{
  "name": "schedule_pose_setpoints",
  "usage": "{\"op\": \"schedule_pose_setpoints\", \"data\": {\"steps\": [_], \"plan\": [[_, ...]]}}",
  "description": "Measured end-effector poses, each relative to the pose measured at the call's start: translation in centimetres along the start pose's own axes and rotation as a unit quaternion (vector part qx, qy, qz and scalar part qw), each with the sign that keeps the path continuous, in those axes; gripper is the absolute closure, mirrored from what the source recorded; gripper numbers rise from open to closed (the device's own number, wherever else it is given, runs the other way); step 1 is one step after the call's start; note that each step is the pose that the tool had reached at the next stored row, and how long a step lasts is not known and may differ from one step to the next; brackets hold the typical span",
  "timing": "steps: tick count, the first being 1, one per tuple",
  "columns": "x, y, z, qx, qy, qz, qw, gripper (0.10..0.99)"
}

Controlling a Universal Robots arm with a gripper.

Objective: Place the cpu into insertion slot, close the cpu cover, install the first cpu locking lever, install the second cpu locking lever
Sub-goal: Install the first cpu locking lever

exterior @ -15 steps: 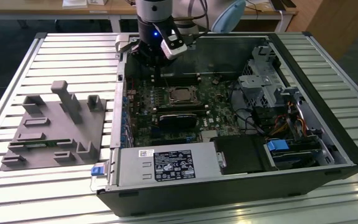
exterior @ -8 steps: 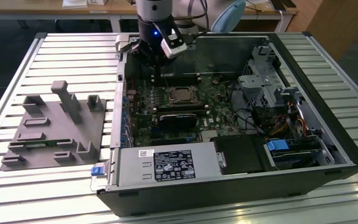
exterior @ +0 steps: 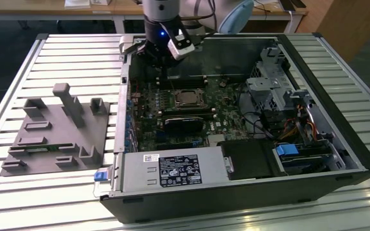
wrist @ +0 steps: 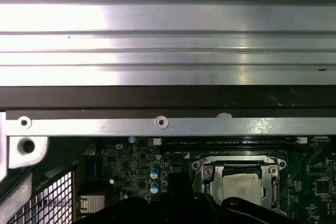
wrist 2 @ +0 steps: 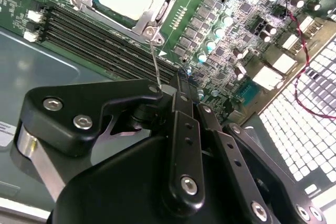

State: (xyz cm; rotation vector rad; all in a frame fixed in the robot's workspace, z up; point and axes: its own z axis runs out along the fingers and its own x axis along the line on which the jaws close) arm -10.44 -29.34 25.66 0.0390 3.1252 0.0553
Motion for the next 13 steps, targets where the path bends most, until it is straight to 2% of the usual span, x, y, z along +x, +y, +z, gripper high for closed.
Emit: {"op": "schedule_pose_setpoints", "data": {"steps": [5,13], "plan": [[-0.72,0.07,0.03,0.0000,0.0000,0.000,1.0000,0.980],[-2.41,0.17,0.19,0.0000,0.0008,0.000,1.0000,0.980]]}}
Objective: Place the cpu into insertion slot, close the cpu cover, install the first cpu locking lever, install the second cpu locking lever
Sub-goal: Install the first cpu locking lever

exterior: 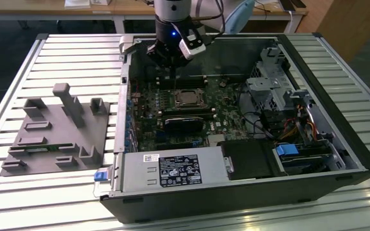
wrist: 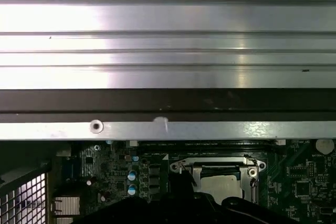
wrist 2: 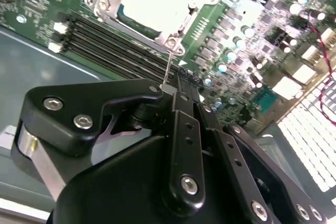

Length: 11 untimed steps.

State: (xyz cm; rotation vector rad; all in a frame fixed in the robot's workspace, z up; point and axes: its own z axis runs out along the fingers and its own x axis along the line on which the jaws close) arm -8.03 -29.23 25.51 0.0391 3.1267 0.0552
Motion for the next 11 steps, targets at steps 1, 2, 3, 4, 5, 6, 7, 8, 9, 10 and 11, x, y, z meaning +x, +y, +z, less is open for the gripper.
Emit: {"op": "schedule_pose_setpoints", "data": {"steps": [1,2,3,4,5,6,7,8,9,10,11], "plan": [[-0.20,0.01,0.05,0.0000,0.0001,0.000,1.0000,0.980],[-0.43,0.01,0.10,0.0000,0.0002,0.000,1.0000,0.980],[-0.68,0.02,0.16,0.0001,0.0005,0.000,1.0000,0.980],[-0.94,0.02,0.22,0.0000,0.0006,0.000,1.0000,0.980],[-1.66,0.03,0.44,0.0000,0.0009,0.000,1.0000,0.980],[-1.65,0.03,0.44,0.0000,0.0009,0.000,1.0000,0.980],[-1.65,0.02,0.44,-0.0005,0.0010,0.000,1.0000,0.980],[-1.66,0.02,0.45,-0.0063,0.0007,0.000,1.0000,0.980],[-1.66,0.03,0.47,-0.0123,0.0003,0.000,0.9999,0.980],[-1.66,0.03,0.50,-0.0165,-0.0001,0.000,0.9999,0.980],[-1.66,0.03,0.56,-0.0191,-0.0008,0.000,0.9998,0.980]]}}
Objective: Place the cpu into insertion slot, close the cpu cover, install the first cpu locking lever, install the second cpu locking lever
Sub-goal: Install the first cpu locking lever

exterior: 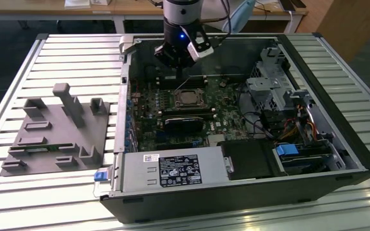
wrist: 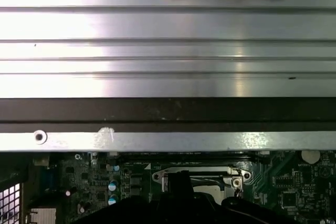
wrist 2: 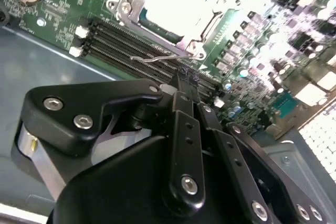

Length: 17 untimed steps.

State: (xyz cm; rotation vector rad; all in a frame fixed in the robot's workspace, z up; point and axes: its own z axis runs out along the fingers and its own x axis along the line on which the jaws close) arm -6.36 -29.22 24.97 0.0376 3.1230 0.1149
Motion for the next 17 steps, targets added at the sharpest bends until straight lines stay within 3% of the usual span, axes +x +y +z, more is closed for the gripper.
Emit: {"op": "schedule_pose_setpoints", "data": {"steps": [17], "plan": [[-1.61,0.37,1.37,0.0003,-0.0004,-0.004,1.0000,0.980]]}}
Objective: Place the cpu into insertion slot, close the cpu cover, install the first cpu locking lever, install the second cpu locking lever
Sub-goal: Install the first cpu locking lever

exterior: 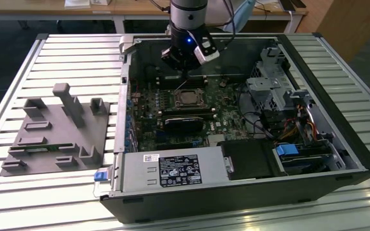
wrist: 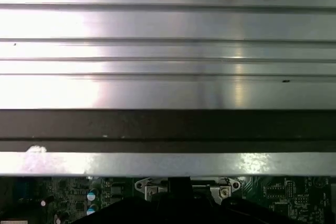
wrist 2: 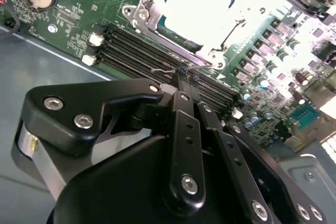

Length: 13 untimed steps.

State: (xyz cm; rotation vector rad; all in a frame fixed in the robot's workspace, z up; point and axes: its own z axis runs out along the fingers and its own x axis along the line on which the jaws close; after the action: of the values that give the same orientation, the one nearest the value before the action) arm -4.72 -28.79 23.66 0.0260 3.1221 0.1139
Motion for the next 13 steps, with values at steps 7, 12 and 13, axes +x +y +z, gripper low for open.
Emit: {"op": "schedule_pose_setpoints", "data": {"steps": [7,12,13], "plan": [[-0.65,0.12,0.38,0.0002,0.0000,0.000,1.0000,0.980],[-1.26,0.15,0.79,0.0002,0.0001,0.000,1.0000,0.980],[-1.36,0.17,0.88,0.0003,0.0001,0.000,1.0000,0.980]]}}
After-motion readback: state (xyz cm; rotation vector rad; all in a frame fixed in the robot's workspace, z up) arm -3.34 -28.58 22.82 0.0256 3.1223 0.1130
